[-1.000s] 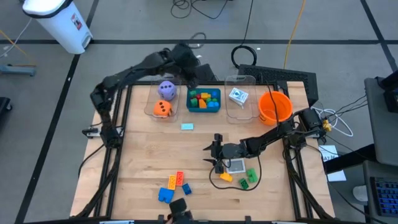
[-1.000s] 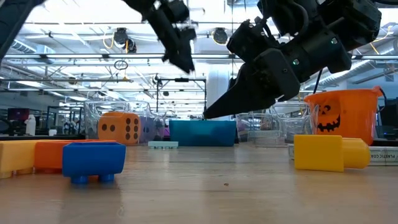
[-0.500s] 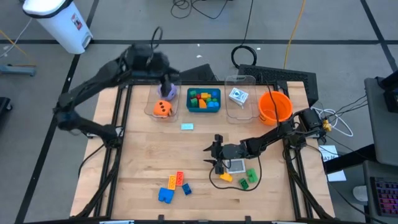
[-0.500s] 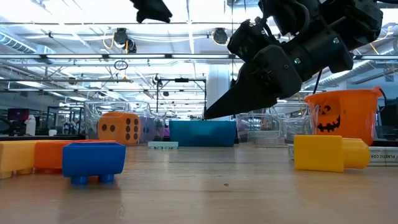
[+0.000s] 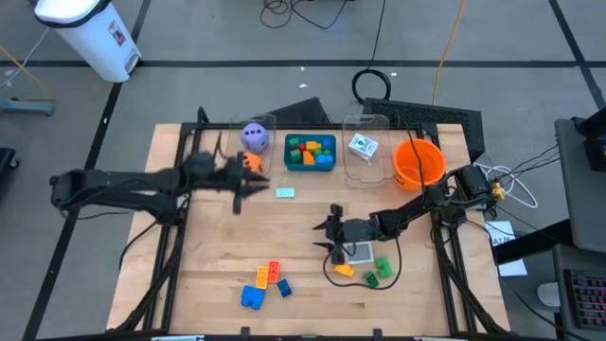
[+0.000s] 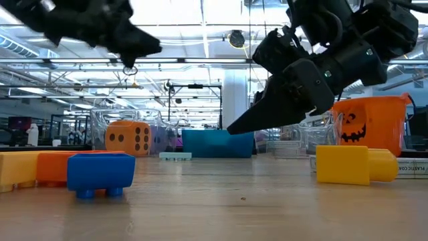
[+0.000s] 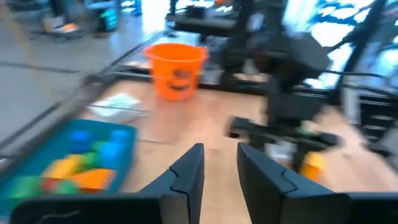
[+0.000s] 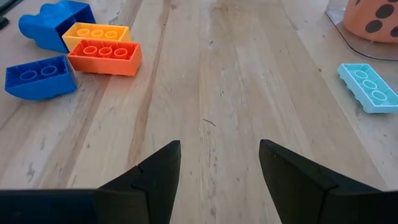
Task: Pick & Place Toys
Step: Put the light blue game piece into the blue bin
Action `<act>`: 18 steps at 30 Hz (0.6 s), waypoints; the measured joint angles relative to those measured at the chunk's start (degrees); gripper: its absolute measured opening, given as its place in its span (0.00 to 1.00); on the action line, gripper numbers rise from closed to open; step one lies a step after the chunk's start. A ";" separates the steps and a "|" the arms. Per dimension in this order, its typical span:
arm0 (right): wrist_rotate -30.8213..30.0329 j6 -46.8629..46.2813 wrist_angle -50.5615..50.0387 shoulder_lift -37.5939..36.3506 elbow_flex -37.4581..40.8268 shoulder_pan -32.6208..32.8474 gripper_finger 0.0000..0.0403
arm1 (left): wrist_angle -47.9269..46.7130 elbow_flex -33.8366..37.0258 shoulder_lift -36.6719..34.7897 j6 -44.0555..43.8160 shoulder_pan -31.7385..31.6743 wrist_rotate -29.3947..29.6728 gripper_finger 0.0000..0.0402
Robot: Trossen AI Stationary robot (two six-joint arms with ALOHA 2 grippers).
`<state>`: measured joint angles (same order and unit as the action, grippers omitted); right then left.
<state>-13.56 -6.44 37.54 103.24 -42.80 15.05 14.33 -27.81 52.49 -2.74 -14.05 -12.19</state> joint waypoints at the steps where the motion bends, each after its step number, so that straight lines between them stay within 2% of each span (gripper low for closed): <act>1: -0.01 0.00 0.85 0.00 0.46 0.00 0.52 | 3.94 3.04 -0.56 -1.06 1.81 0.03 0.25; 4: -0.04 -0.01 3.04 0.00 1.77 0.00 0.52 | 15.38 10.52 -0.92 -3.70 6.92 0.64 0.24; 9: 0.00 2.68 9.18 0.00 3.60 -0.18 0.52 | 26.06 18.39 -0.70 -5.22 13.64 4.89 0.24; 11: -0.35 5.24 12.15 0.00 4.20 -0.82 0.52 | 27.94 20.39 -0.18 -5.32 15.46 6.30 0.24; 15: -7.37 8.69 16.10 -0.04 4.25 -3.24 0.52 | 30.68 21.50 0.72 -3.61 17.30 9.96 0.24; 18: -6.96 11.48 16.61 -0.04 4.25 -7.06 0.52 | 34.55 21.48 0.74 0.68 17.17 12.35 0.24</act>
<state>-20.52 5.05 54.15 103.20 -38.54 7.99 48.87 -6.33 53.23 -2.05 3.12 0.16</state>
